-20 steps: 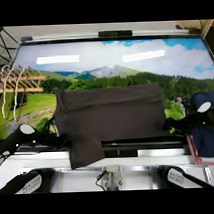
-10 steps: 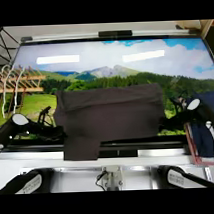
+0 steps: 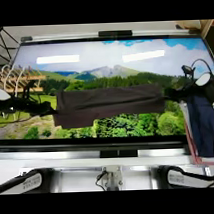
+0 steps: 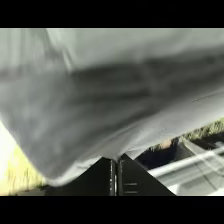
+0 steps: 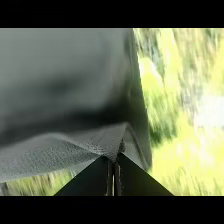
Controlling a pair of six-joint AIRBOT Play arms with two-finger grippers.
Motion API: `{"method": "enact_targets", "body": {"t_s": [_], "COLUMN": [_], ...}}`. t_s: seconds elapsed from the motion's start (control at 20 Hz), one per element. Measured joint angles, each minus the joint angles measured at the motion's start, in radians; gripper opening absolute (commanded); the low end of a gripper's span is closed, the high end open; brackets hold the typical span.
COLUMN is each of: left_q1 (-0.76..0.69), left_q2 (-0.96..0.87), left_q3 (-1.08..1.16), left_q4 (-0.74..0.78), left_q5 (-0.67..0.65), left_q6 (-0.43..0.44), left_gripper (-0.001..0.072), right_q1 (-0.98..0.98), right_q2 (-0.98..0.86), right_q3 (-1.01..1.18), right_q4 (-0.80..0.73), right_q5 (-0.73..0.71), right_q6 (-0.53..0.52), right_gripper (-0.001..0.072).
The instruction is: Fold the shirts.
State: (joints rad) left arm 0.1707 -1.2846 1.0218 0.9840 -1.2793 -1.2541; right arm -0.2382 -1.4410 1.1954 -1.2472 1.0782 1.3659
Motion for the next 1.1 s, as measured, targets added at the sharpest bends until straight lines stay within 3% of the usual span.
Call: {"method": "enact_targets", "body": {"t_s": [0.2, 0.5, 0.55, 0.6, 0.65, 0.7, 0.8, 0.85, 1.1], "left_q1": [0.004, 0.003, 0.003, 0.001, -0.001, -0.001, 0.000, 0.000, 0.003], "left_q2": [-0.196, -0.407, -0.435, -0.459, -0.480, -0.495, -0.512, -0.515, -0.496], "left_q3": [0.195, 0.402, 0.415, 0.425, 0.431, 0.436, 0.454, 0.469, 0.555], "left_q4": [-0.035, -0.053, -0.056, -0.056, -0.056, -0.059, -0.065, -0.067, -0.079], "left_q5": [0.012, 0.032, 0.032, 0.032, 0.032, 0.033, 0.029, 0.021, -0.001], "left_q6": [0.008, -0.023, -0.034, -0.045, -0.055, -0.065, -0.071, -0.071, -0.074], "left_gripper": [0.0031, 0.0034, 0.0093, 0.0287, 0.0466, 0.0475, 0.0473, 0.0473, 0.0472], "right_q1": [0.060, 0.111, 0.113, 0.114, 0.114, 0.114, 0.113, 0.113, 0.056], "right_q2": [-0.136, -0.291, -0.303, -0.309, -0.313, -0.314, -0.300, -0.287, -0.277], "right_q3": [0.123, 0.241, 0.248, 0.253, 0.257, 0.259, 0.262, 0.264, 0.265], "right_q4": [0.045, -0.027, -0.047, -0.066, -0.087, -0.105, -0.129, -0.130, -0.076], "right_q5": [-0.091, -0.171, -0.166, -0.157, -0.148, -0.141, -0.128, -0.126, -0.102], "right_q6": [0.032, 0.140, 0.148, 0.155, 0.161, 0.166, 0.156, 0.148, 0.116], "right_gripper": [0.0068, 0.0069, 0.0070, 0.0094, 0.0285, 0.0557, 0.0598, 0.0676, 0.0679]}}
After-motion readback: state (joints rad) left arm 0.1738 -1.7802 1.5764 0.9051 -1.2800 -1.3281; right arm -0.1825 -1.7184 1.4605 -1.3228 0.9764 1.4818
